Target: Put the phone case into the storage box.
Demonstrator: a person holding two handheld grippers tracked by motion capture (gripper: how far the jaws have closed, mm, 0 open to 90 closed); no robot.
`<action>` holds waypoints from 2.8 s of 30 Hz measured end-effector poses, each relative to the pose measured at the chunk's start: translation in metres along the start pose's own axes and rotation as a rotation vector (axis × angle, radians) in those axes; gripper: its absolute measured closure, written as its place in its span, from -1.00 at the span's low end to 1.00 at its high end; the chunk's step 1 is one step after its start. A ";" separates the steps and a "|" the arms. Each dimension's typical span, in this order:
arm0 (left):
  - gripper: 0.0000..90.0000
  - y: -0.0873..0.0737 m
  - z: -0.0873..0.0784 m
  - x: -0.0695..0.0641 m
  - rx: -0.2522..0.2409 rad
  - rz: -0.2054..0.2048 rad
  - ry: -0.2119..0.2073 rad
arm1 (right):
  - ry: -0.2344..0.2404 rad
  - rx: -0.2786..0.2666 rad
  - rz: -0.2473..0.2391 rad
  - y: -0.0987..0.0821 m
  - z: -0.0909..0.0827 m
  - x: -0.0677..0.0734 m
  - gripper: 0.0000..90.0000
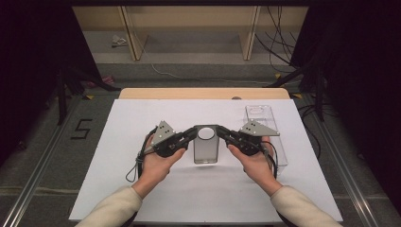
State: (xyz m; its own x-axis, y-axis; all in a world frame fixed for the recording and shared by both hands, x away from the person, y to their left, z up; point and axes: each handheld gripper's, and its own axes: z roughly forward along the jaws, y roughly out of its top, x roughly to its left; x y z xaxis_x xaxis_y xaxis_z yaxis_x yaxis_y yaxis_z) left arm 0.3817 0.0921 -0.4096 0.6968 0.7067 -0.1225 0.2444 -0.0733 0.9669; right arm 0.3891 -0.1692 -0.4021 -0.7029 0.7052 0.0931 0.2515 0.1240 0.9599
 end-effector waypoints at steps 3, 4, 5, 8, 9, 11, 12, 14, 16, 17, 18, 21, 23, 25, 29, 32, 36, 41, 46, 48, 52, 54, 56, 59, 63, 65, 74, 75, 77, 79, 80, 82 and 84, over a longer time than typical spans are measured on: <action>0.77 0.000 0.000 -0.001 0.006 0.016 0.001 | -0.006 0.007 0.004 0.000 0.000 0.000 0.87; 0.76 0.000 0.000 -0.001 0.009 0.024 0.001 | -0.009 0.008 0.004 0.001 -0.001 0.001 0.87; 0.75 0.000 0.001 -0.002 0.010 0.029 0.001 | -0.010 0.007 0.003 0.001 -0.001 0.001 0.87; 0.71 0.001 0.001 -0.003 0.015 0.047 0.003 | -0.018 0.008 0.002 0.002 -0.001 0.002 0.87; 0.69 0.001 0.001 -0.003 0.015 0.047 0.003 | -0.020 0.009 0.003 0.003 -0.001 0.002 0.87; 0.65 0.001 0.001 -0.003 0.018 0.045 0.003 | -0.025 0.009 0.000 0.003 -0.001 0.003 0.88; 0.60 0.001 0.001 -0.004 0.020 0.051 0.007 | -0.026 0.010 0.000 0.003 -0.001 0.003 0.88; 0.49 0.001 0.001 -0.004 0.025 0.058 0.013 | -0.033 0.012 0.001 0.003 -0.001 0.004 0.88; 0.35 0.001 0.001 -0.004 0.027 0.061 0.014 | -0.035 0.012 0.001 0.003 -0.001 0.004 0.88; 0.35 0.001 0.001 -0.005 0.027 0.064 0.017 | -0.038 0.012 0.002 0.003 -0.001 0.004 0.88; 0.13 0.002 0.002 -0.006 0.035 0.073 0.021 | -0.043 0.013 0.006 0.004 -0.002 0.004 0.88; -0.25 0.003 0.001 -0.007 0.043 0.078 0.031 | -0.051 0.010 0.011 0.004 -0.002 0.003 0.88; -0.45 0.004 0.000 -0.007 0.062 0.090 0.028 | -0.056 0.009 0.014 0.004 -0.002 0.003 0.88; -0.57 0.004 -0.001 -0.006 0.067 0.091 0.026 | -0.057 0.010 0.016 0.004 -0.002 0.002 0.88; -0.77 0.002 -0.002 -0.007 0.088 0.106 0.007 | -0.062 0.008 0.020 0.003 -0.003 0.000 0.88; -0.87 0.001 -0.004 -0.007 0.098 0.119 -0.005 | -0.064 0.005 0.022 0.004 -0.003 -0.001 0.88; -0.99 -0.001 -0.009 -0.007 0.109 0.140 -0.019 | -0.070 0.003 0.020 0.005 -0.004 -0.002 0.88; -1.00 -0.002 -0.018 -0.004 0.108 0.147 -0.020 | -0.073 0.002 0.023 0.006 -0.005 -0.003 0.88; -1.00 -0.006 -0.028 0.000 0.110 0.153 -0.018 | -0.074 0.004 0.023 0.006 -0.005 -0.003 0.88; -1.00 -0.007 -0.034 0.003 0.107 0.157 -0.010 | -0.076 0.003 0.024 0.006 -0.005 -0.004 0.88; -1.00 -0.009 -0.042 0.007 0.107 0.155 -0.005 | -0.078 0.001 0.023 0.007 -0.005 -0.004 0.88; -1.00 -0.010 -0.043 0.007 0.108 0.152 -0.005 | -0.080 0.001 0.021 0.007 -0.005 -0.004 0.88; -1.00 -0.012 -0.048 0.009 0.108 0.154 0.001 | -0.080 0.000 0.021 0.007 -0.005 -0.005 0.88; -1.00 -0.013 -0.052 0.010 0.104 0.153 0.006 | -0.083 -0.002 0.023 0.007 -0.006 -0.005 0.88; -1.00 -0.015 -0.057 0.014 0.103 0.152 0.017 | -0.087 -0.007 0.022 0.009 -0.007 -0.006 0.88; -1.00 -0.016 -0.059 0.015 0.105 0.150 0.021 | -0.091 -0.010 0.023 0.010 -0.007 -0.007 0.88; -1.00 -0.018 -0.063 0.019 0.107 0.151 0.032 | -0.101 -0.019 0.019 0.013 -0.010 -0.009 0.88; -1.00 -0.018 -0.063 0.019 0.108 0.151 0.033 | -0.102 -0.020 0.019 0.013 -0.010 -0.010 0.88; -1.00 -0.019 -0.064 0.020 0.109 0.150 0.035 | -0.103 -0.021 0.018 0.013 -0.010 -0.010 0.88; -1.00 -0.019 -0.064 0.021 0.110 0.151 0.036 | -0.106 -0.021 0.020 0.013 -0.010 -0.011 0.88; -1.00 -0.019 -0.064 0.021 0.110 0.151 0.037 | -0.107 -0.021 0.020 0.013 -0.010 -0.011 0.88; -1.00 -0.020 -0.065 0.023 0.110 0.151 0.041 | -0.110 -0.024 0.020 0.014 -0.011 -0.012 0.88; -1.00 -0.020 -0.065 0.023 0.110 0.148 0.043 | -0.111 -0.025 0.020 0.014 -0.011 -0.012 0.88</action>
State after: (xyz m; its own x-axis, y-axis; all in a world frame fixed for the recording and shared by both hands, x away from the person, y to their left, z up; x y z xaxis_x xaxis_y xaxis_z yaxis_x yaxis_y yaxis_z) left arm 0.3488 0.1559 -0.4173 0.7015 0.7120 0.0314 0.2150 -0.2535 0.9431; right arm 0.3939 -0.1835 -0.3868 -0.6195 0.7805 0.0833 0.2468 0.0929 0.9646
